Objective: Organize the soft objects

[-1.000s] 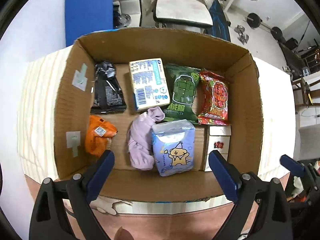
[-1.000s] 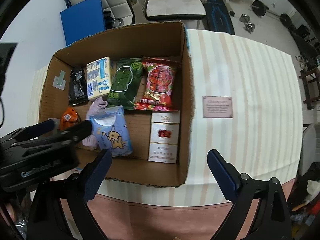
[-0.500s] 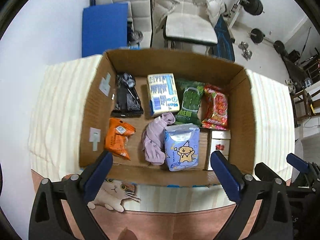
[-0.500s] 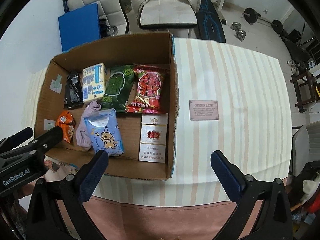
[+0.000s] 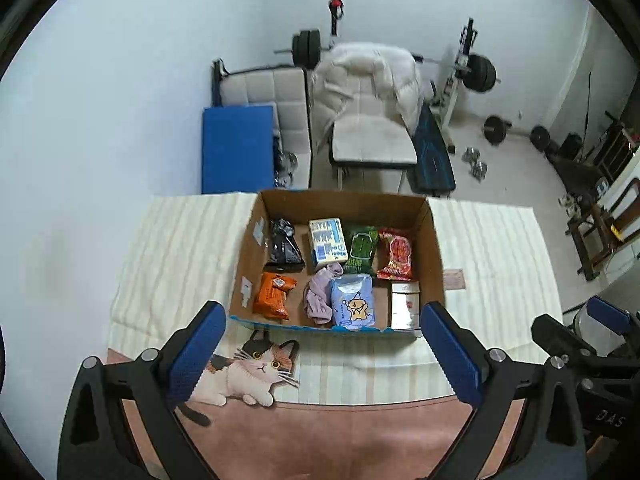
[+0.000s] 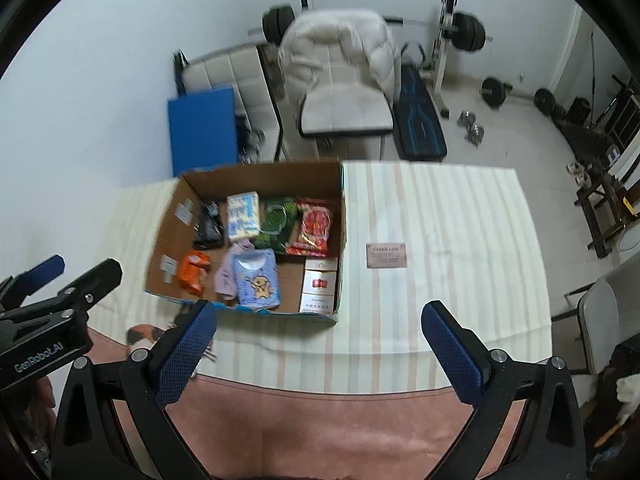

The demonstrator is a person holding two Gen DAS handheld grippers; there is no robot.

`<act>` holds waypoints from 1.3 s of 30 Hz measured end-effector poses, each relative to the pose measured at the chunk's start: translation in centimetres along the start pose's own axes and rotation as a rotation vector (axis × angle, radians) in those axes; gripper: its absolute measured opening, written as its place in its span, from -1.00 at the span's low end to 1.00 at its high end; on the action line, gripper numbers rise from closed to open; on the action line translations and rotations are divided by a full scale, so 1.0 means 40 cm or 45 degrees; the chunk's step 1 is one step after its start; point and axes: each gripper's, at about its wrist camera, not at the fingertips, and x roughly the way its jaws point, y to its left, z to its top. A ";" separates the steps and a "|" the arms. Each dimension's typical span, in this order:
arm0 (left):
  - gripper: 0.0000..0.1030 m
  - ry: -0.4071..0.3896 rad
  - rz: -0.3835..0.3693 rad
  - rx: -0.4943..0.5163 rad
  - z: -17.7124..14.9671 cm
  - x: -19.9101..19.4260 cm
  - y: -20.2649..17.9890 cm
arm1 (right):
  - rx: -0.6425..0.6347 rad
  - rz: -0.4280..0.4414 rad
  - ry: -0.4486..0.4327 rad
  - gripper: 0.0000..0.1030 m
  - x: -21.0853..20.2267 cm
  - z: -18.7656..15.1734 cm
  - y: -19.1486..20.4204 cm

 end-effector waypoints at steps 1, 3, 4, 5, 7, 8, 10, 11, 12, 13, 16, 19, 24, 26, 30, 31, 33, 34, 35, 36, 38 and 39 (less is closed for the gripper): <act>0.94 -0.021 -0.004 -0.004 -0.006 -0.030 0.001 | 0.000 0.005 -0.023 1.00 -0.030 -0.007 0.001; 0.94 -0.044 0.012 -0.002 -0.016 -0.069 0.003 | 0.004 -0.003 -0.081 1.00 -0.096 -0.022 0.002; 0.94 -0.053 0.011 -0.001 -0.018 -0.085 0.005 | 0.003 -0.007 -0.096 1.00 -0.113 -0.025 0.004; 0.94 -0.058 0.009 0.000 -0.020 -0.096 0.006 | 0.003 -0.009 -0.116 1.00 -0.137 -0.031 0.006; 0.94 -0.074 0.009 0.001 -0.026 -0.126 0.011 | 0.002 -0.013 -0.151 1.00 -0.179 -0.039 0.010; 0.94 -0.083 0.010 0.001 -0.028 -0.140 0.012 | -0.004 -0.019 -0.160 1.00 -0.192 -0.042 0.012; 0.94 -0.097 0.007 -0.002 -0.034 -0.163 0.015 | -0.012 -0.023 -0.178 1.00 -0.219 -0.049 0.017; 0.94 -0.103 0.006 -0.003 -0.039 -0.171 0.016 | -0.015 -0.021 -0.190 1.00 -0.234 -0.054 0.019; 0.94 -0.110 0.009 -0.005 -0.043 -0.181 0.017 | -0.018 -0.025 -0.199 1.00 -0.248 -0.057 0.021; 0.94 -0.114 0.014 -0.005 -0.047 -0.187 0.017 | -0.021 -0.030 -0.209 1.00 -0.259 -0.061 0.023; 0.94 -0.114 0.018 -0.006 -0.055 -0.193 0.018 | -0.023 -0.041 -0.219 1.00 -0.280 -0.071 0.028; 0.94 -0.102 0.016 -0.003 -0.066 -0.196 0.015 | -0.026 -0.054 -0.216 1.00 -0.293 -0.083 0.029; 0.94 -0.093 0.016 0.006 -0.079 -0.204 0.008 | -0.029 -0.077 -0.211 1.00 -0.296 -0.096 0.026; 0.94 -0.101 0.018 0.014 -0.080 -0.207 0.002 | -0.031 -0.082 -0.207 1.00 -0.296 -0.098 0.025; 0.94 -0.118 0.020 0.026 -0.085 -0.218 -0.008 | -0.037 -0.095 -0.211 1.00 -0.303 -0.105 0.023; 0.94 -0.121 0.022 0.028 -0.085 -0.220 -0.011 | -0.036 -0.098 -0.212 1.00 -0.304 -0.106 0.023; 0.94 -0.116 0.019 0.022 -0.087 -0.219 -0.011 | -0.038 -0.103 -0.218 1.00 -0.309 -0.107 0.022; 0.94 -0.116 0.017 0.021 -0.087 -0.221 -0.012 | -0.040 -0.107 -0.221 1.00 -0.310 -0.108 0.023; 0.94 -0.114 0.018 0.023 -0.087 -0.221 -0.012 | -0.042 -0.110 -0.222 1.00 -0.314 -0.109 0.023; 0.94 -0.113 0.016 0.024 -0.086 -0.222 -0.014 | -0.041 -0.113 -0.224 1.00 -0.315 -0.110 0.022; 0.94 -0.115 0.019 0.024 -0.086 -0.222 -0.014 | -0.042 -0.117 -0.225 1.00 -0.318 -0.112 0.021; 0.94 -0.115 0.016 0.024 -0.086 -0.222 -0.014 | -0.043 -0.122 -0.226 1.00 -0.319 -0.113 0.020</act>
